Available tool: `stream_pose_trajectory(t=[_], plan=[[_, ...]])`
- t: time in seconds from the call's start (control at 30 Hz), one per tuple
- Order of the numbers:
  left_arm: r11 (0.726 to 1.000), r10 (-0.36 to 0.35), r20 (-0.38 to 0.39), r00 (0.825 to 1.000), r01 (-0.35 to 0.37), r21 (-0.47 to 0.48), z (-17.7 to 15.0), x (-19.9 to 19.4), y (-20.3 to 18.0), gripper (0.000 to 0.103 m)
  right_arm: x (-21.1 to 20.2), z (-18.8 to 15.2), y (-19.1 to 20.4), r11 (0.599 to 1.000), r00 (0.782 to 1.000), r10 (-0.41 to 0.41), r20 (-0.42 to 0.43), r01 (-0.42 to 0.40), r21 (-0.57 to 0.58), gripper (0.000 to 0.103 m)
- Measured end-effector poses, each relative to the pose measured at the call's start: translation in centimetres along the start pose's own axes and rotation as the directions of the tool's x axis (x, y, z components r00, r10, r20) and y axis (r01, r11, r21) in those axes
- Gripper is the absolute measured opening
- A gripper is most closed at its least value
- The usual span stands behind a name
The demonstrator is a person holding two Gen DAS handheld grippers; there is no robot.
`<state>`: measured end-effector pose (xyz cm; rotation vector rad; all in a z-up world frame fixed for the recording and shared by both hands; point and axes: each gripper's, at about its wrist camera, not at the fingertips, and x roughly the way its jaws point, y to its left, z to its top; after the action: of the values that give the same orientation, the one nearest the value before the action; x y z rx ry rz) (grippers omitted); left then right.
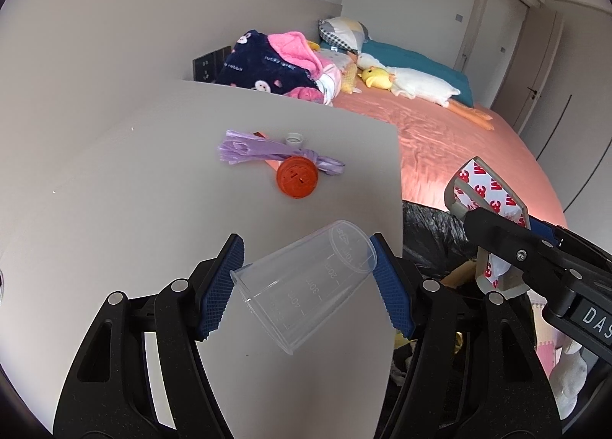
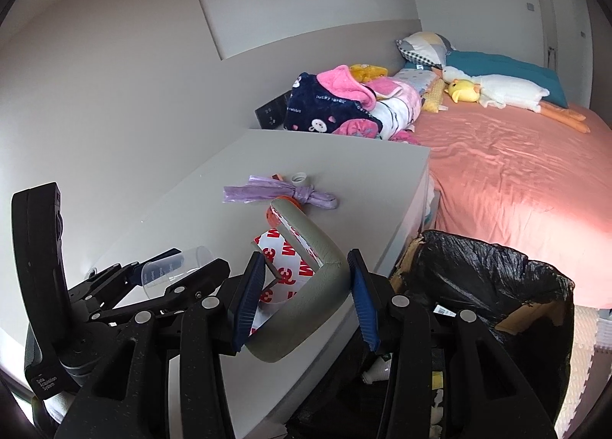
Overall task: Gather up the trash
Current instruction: 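Lift the cup and tape roll and carry them over the trash bin, then open both grippers over the trash bin to drop the cup and tape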
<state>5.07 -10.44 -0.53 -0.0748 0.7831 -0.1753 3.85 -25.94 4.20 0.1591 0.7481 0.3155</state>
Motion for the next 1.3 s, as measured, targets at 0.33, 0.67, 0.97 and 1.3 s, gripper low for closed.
stream_pose_trajectory(t=[0.33,0.67,0.97,1.3], plan=[[0.998,-0.054,-0.011,0.998,0.054,0.043,0.1,0.6,-3.3,0.066,-1.5,-0.3,-3.0,0.998,0.999,-0.046,0.018,0.045,0.049,0.046],[0.990,-0.107,-0.028,0.994,0.110,0.093,0.1,1.1,-6.6,0.065,-3.2,-0.6,-5.9,0.991,0.995,-0.092,0.041,0.087,0.101,0.046],[0.977,-0.164,-0.053,0.985,0.169,0.130,0.0,1.5,-9.3,0.066,-5.3,-0.8,-8.8,0.979,0.987,-0.143,0.071,0.130,0.158,0.046],[0.945,-0.274,-0.106,0.956,0.288,0.154,-0.6,2.0,-11.4,0.066,-6.7,-1.2,-10.9,0.965,0.979,-0.182,0.093,0.160,0.207,0.046]])
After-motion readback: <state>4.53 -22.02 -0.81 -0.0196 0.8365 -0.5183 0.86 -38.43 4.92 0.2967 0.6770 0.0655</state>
